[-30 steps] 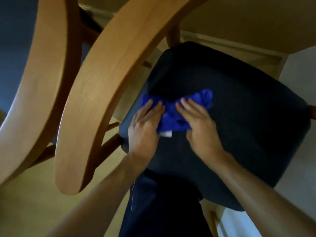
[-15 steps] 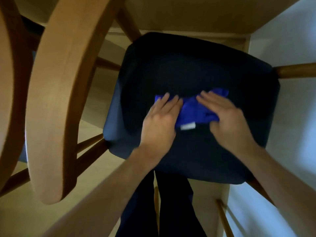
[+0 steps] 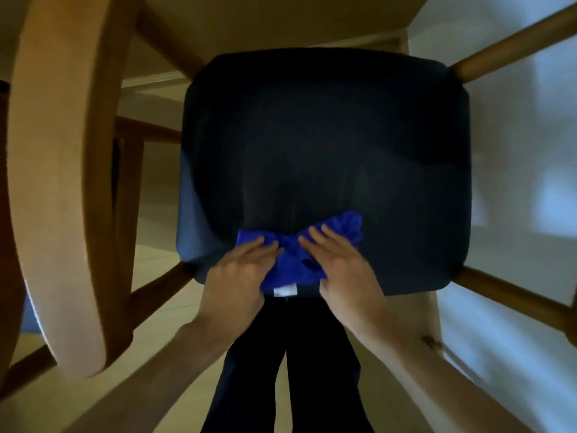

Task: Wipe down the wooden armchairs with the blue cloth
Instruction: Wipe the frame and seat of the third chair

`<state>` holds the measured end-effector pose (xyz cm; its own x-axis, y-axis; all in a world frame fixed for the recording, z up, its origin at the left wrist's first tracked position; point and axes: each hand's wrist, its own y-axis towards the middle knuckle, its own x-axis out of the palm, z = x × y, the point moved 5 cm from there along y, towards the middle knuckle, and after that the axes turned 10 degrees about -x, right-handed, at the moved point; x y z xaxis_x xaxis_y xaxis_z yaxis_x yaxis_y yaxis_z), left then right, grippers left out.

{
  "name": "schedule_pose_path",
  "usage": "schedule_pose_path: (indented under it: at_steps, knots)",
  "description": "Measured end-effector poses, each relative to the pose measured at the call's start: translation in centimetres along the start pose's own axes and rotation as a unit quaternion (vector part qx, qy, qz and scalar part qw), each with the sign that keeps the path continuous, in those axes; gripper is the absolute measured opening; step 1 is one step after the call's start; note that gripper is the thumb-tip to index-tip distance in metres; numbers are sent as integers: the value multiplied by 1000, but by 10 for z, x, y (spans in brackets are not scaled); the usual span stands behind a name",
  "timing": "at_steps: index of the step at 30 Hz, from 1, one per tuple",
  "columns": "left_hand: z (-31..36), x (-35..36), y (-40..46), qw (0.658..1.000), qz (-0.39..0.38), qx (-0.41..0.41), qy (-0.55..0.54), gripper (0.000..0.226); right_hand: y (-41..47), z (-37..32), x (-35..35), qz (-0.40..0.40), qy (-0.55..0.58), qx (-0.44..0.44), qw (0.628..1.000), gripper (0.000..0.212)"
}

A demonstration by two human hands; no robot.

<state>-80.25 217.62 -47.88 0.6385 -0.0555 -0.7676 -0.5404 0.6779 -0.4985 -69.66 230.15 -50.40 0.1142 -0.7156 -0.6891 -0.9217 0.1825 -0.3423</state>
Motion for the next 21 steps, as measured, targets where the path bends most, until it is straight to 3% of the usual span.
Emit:
schedule_pose_path:
  at_steps: [4, 7, 9, 13, 17, 21]
  knots:
    - [-3, -15, 18, 998, -37, -36, -39, 50, -4, -7, -1, -31, -67, -29, 997, 84]
    - [11, -45, 61, 995, -40, 10, -88, 45, 17, 1, -23, 17, 118, -35, 992, 72]
    - [28, -66, 87, 994, -23, 63, -84, 39, 34, 14, -54, 90, 168, -35, 981, 58]
    - [64, -87, 154, 986, 71, 126, -88, 38, 80, 54, -125, 183, 42, -78, 979, 54]
    - [76, -60, 186, 996, 50, 74, -25, 44, 108, 86, -116, 67, -79, -34, 994, 58]
    - [56, -26, 120, 995, 73, 34, -51, 56, 60, 59, -63, 65, -143, -8, 988, 65]
